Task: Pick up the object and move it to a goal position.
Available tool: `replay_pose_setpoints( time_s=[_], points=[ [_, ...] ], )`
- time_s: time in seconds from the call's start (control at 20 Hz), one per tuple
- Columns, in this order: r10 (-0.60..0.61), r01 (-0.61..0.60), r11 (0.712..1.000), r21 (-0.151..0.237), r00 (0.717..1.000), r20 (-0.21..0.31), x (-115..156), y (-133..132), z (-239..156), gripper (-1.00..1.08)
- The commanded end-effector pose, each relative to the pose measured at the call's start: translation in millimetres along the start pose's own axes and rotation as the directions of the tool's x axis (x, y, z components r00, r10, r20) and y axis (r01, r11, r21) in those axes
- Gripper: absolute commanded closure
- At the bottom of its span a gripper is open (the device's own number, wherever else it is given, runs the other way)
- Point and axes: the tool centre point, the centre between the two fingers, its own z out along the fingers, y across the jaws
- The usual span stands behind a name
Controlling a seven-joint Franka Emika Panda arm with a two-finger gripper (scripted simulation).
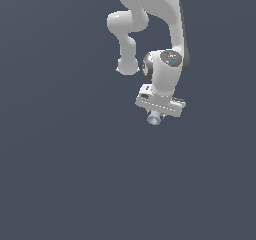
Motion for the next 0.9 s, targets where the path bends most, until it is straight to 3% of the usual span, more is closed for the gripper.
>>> replay_pose_setpoints(
  time_s=[0.0, 0.45, 0.85],
  points=[
    [0.001, -0.001, 1.0, -0.001, 1.0, -0.001, -22.1, -16.1, -9.2, 1.08],
    [0.001, -0.001, 1.0, -0.001, 1.0, -0.001, -75.6, -59.3, -32.5, 1.08],
    [0.001, -0.001, 1.0, 0.0, 1.0, 0.0, -88.4, -72.0, -38.8, 1.08]
  ],
)
